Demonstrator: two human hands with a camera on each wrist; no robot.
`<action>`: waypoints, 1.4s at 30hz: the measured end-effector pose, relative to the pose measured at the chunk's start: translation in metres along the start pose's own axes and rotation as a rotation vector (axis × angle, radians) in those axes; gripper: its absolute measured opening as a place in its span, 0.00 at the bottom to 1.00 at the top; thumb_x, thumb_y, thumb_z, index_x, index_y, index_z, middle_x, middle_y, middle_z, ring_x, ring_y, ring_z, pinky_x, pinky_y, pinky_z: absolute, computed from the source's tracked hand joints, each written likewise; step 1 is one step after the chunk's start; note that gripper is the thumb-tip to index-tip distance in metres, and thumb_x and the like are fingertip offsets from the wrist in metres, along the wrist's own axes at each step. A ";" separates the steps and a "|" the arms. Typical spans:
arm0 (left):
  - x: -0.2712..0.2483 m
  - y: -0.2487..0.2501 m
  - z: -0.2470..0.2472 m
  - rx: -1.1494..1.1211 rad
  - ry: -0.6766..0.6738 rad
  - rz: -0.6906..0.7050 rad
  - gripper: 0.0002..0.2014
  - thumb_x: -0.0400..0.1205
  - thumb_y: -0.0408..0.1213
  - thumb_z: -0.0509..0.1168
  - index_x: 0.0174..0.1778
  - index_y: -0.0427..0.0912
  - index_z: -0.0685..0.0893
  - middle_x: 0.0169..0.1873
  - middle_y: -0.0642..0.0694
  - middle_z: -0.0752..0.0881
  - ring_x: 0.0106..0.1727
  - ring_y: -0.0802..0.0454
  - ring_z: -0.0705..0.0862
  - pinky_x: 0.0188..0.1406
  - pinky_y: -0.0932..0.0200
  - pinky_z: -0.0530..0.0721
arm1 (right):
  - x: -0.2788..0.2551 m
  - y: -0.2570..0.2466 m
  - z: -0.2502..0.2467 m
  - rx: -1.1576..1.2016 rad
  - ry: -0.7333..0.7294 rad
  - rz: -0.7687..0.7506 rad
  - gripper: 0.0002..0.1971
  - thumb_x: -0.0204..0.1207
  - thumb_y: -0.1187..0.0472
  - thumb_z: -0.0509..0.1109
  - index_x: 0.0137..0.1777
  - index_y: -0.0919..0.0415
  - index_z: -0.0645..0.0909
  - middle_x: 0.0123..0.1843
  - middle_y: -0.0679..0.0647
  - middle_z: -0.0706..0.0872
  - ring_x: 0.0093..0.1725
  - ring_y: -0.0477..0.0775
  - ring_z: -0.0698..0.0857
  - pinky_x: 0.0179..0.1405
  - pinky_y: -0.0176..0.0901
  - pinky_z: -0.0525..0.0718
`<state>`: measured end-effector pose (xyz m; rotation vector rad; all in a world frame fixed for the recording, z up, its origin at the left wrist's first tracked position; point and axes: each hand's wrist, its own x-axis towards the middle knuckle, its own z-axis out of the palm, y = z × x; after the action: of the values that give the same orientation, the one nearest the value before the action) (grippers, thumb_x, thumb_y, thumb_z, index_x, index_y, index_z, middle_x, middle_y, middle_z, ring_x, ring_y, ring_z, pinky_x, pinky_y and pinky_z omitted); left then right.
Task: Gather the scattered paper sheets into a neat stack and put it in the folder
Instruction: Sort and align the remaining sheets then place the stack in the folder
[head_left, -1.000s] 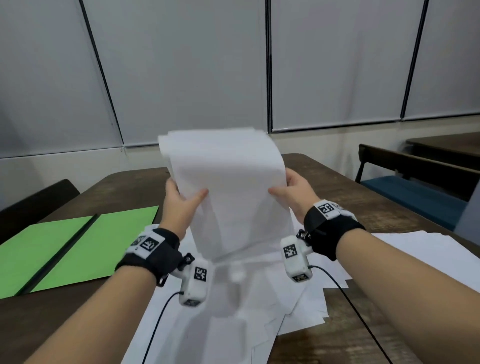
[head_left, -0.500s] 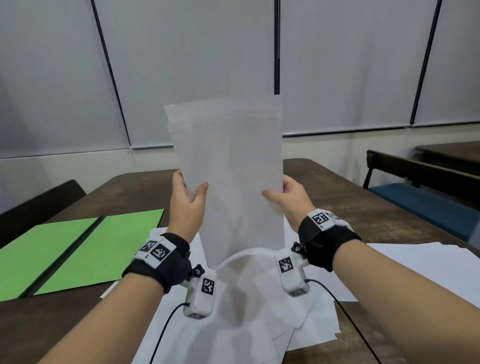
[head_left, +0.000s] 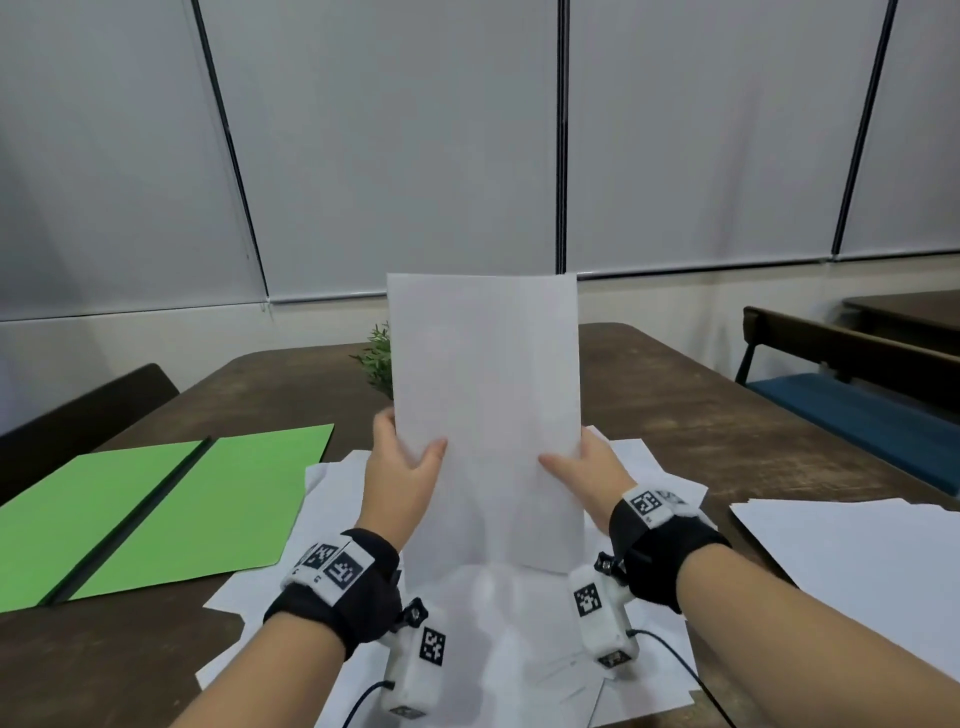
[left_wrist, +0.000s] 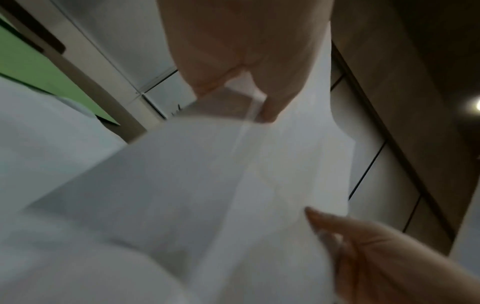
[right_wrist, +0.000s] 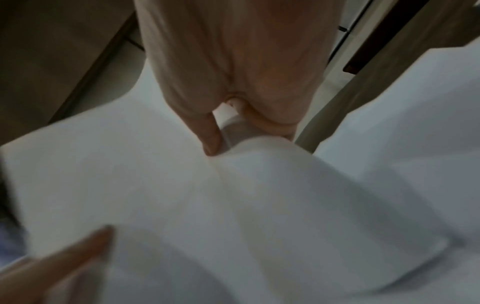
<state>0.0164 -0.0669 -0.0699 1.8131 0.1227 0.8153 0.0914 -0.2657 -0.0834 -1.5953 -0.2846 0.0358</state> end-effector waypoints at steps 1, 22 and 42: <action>-0.002 -0.005 0.000 0.068 -0.035 -0.032 0.16 0.81 0.31 0.66 0.62 0.42 0.71 0.51 0.52 0.82 0.54 0.53 0.84 0.48 0.65 0.76 | -0.004 0.002 0.001 0.002 -0.005 0.007 0.13 0.76 0.70 0.69 0.56 0.54 0.80 0.57 0.57 0.89 0.55 0.57 0.88 0.60 0.56 0.85; 0.007 -0.144 -0.025 0.309 -0.343 -0.730 0.31 0.69 0.37 0.73 0.66 0.29 0.74 0.57 0.31 0.84 0.57 0.33 0.85 0.59 0.38 0.84 | -0.002 0.033 -0.093 -0.986 -0.080 0.628 0.49 0.57 0.34 0.81 0.74 0.61 0.71 0.72 0.56 0.78 0.70 0.60 0.77 0.62 0.43 0.75; -0.006 -0.101 -0.037 0.354 -0.470 -0.809 0.41 0.60 0.35 0.83 0.66 0.35 0.70 0.58 0.36 0.82 0.56 0.36 0.84 0.54 0.40 0.86 | 0.006 0.043 -0.094 -0.917 0.224 0.633 0.44 0.63 0.54 0.84 0.74 0.67 0.64 0.71 0.63 0.78 0.68 0.66 0.79 0.63 0.53 0.80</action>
<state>0.0201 0.0004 -0.1545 1.9896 0.6738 -0.2190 0.1227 -0.3574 -0.1207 -2.5209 0.4635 0.2390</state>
